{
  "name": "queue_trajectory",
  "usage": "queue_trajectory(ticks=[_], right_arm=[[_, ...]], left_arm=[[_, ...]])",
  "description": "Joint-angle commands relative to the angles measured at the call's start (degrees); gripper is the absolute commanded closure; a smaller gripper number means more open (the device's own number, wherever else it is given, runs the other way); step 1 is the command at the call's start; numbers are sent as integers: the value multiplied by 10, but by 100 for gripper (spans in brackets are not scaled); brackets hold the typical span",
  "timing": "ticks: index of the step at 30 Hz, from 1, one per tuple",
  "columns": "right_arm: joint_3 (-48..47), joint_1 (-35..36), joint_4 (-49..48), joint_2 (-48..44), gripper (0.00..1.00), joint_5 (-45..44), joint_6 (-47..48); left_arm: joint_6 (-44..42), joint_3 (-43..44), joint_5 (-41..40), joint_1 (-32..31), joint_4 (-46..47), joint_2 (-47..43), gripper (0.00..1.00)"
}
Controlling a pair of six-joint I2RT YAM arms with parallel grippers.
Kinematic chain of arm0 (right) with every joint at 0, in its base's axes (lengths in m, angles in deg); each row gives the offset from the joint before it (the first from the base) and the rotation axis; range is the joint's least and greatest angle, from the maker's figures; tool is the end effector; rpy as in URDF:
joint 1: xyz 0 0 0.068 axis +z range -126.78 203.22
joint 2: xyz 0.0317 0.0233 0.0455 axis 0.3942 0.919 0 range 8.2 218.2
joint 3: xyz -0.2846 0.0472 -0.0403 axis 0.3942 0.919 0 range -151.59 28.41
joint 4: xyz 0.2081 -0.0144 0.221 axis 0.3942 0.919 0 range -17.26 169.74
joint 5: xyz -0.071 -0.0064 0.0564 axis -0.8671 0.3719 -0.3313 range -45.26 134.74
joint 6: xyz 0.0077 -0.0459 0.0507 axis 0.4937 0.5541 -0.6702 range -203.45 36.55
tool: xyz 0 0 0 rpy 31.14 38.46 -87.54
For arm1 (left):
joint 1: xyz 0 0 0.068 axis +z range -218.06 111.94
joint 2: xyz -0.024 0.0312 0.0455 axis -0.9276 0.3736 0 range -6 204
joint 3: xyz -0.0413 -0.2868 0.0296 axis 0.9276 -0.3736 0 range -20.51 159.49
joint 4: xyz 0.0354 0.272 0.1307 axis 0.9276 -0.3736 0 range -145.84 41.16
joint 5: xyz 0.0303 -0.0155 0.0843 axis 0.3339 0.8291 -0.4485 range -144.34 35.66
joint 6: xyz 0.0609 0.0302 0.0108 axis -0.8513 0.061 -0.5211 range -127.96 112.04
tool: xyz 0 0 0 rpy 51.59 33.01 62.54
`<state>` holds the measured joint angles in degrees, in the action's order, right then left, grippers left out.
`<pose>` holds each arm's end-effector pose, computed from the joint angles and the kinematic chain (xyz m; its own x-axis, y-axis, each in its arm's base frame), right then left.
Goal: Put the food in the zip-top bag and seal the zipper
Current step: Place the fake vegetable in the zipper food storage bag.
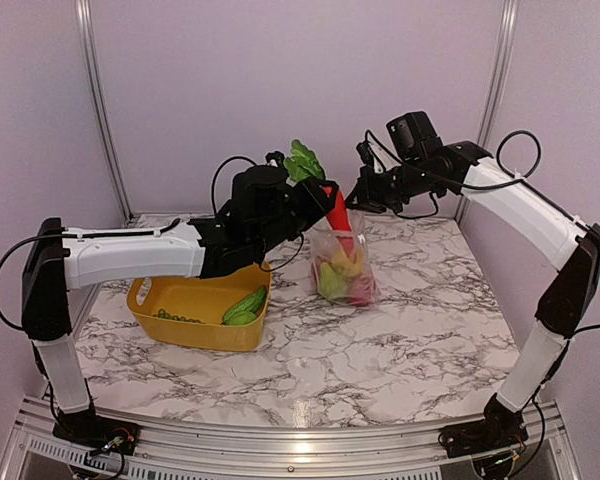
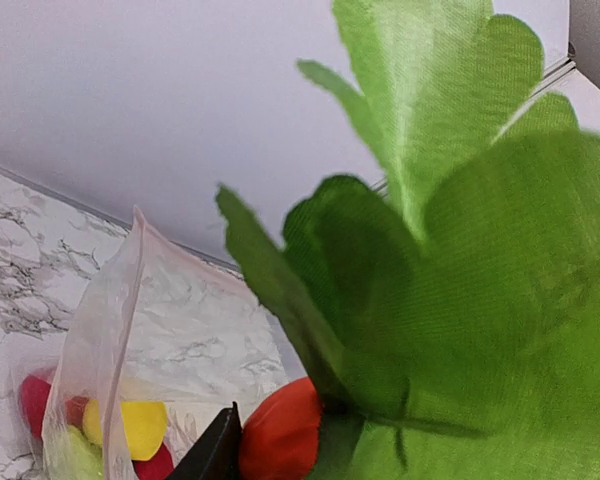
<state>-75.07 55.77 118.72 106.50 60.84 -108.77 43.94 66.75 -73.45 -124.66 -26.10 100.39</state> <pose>0.3631 0.2501 0.3962 -0.7946 -0.0198 -0.6068 -0.3917 0.7804 0.4875 0.3012 -0.4238 0.3547 -0.4578 -0.6565 -0.5996 0.4031 0.4478 -0.7981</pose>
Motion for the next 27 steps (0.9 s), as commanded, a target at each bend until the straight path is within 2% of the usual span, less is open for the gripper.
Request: queue_trajectory(ticks=[1,4,8,9,14,17,21,27], right_arm=[[-35,4,-18,5,100,-17,-3],[-40,4,-21,10,100,-18,-2],[-47,4,-24,16,100,-11,-4],[-51,4,-23,19,100,-9,-3],[-73,4,-4,30,100,-5,9],[-76,3,4,27,100,-9,17],[-56,2,5,14,100,-13,24],[-15,2,-15,-6,100,-15,22]], left_arm=[[77,23,-11,-14,-68,18,72],[111,8,2,-19,-76,22,73],[147,-10,15,-26,-85,28,66],[150,-7,17,-29,-88,32,62],[127,66,25,-34,-174,59,33],[86,145,22,-30,-249,67,3],[26,174,5,-25,-270,35,1],[-101,158,-15,-21,-250,-52,1]])
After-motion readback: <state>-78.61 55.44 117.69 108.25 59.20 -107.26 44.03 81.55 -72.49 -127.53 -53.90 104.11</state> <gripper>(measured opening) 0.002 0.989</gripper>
